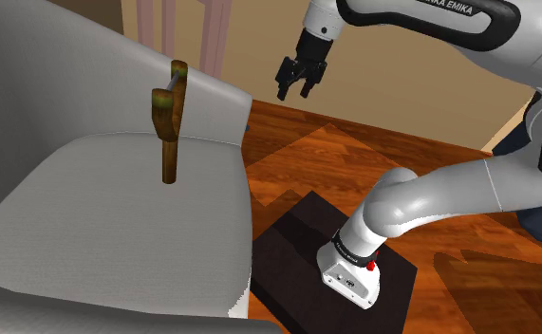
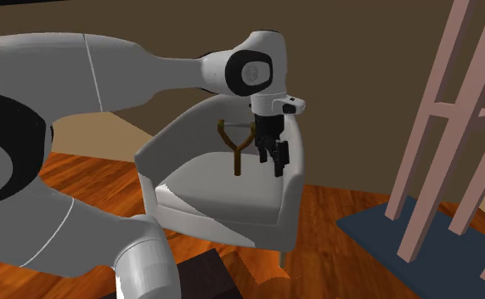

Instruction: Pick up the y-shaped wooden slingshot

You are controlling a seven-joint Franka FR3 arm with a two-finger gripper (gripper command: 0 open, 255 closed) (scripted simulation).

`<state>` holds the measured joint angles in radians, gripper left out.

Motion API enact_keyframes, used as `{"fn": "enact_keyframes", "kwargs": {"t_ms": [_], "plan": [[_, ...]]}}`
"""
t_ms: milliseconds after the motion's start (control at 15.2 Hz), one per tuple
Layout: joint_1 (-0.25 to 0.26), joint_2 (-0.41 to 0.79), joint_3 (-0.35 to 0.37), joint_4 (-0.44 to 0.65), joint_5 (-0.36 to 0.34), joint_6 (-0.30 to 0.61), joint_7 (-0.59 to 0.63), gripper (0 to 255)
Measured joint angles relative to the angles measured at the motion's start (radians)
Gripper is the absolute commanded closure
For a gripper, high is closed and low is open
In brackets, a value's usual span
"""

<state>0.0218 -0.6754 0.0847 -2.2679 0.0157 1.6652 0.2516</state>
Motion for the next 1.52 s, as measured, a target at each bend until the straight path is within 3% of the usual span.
{"fn": "enact_keyframes", "kwargs": {"t_ms": [792,1188,1452,1518], "plan": [[0.042,0.304,0.229,0.365,0.011,-0.066,0.254,0],[0.069,0.518,0.351,0.632,-0.056,-0.144,0.405,0],[0.115,0.702,0.427,0.853,-0.147,-0.216,0.510,0],[0.122,0.720,0.433,0.867,-0.157,-0.216,0.523,0]]}}
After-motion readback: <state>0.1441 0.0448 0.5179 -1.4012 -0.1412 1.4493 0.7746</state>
